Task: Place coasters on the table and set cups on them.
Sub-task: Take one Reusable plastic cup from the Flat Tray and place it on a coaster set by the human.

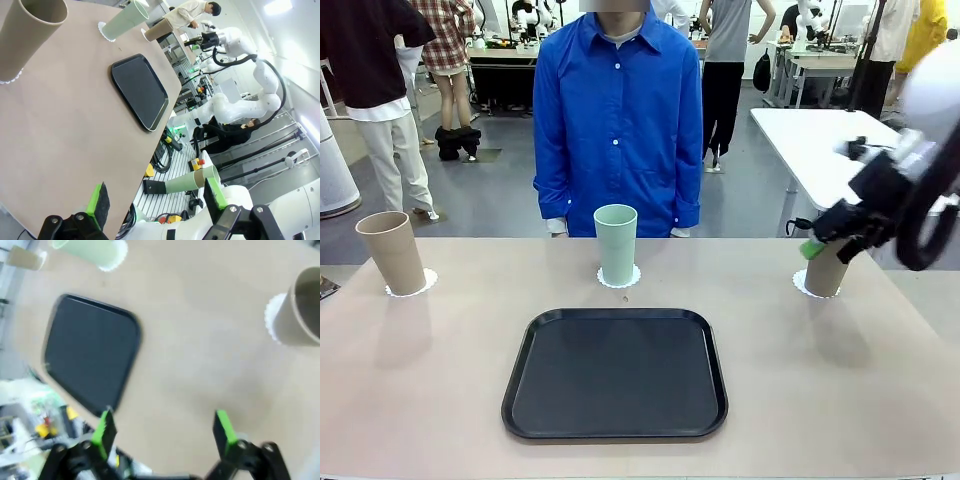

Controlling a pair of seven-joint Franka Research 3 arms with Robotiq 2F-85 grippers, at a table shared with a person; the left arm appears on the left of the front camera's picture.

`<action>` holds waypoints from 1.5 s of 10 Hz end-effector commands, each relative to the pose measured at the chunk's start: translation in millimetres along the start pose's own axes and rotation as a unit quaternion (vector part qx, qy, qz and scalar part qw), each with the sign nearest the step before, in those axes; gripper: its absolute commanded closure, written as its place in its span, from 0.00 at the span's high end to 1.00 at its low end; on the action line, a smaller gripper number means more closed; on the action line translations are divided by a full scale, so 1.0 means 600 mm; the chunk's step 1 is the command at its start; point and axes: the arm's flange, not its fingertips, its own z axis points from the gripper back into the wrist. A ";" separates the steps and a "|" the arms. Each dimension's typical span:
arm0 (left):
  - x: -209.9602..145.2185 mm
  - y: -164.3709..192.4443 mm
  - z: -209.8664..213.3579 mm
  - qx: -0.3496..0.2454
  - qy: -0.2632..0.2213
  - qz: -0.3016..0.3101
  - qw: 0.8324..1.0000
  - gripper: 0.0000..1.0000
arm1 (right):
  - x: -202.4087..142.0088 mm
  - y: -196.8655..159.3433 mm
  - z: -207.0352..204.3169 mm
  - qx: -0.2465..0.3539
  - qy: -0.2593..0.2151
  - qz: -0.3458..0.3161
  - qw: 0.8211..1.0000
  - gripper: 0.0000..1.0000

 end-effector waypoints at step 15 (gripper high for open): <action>0.001 -0.004 0.001 0.002 0.000 0.001 1.000 1.00 | -0.211 -0.271 0.066 0.426 -0.109 -0.218 0.872 1.00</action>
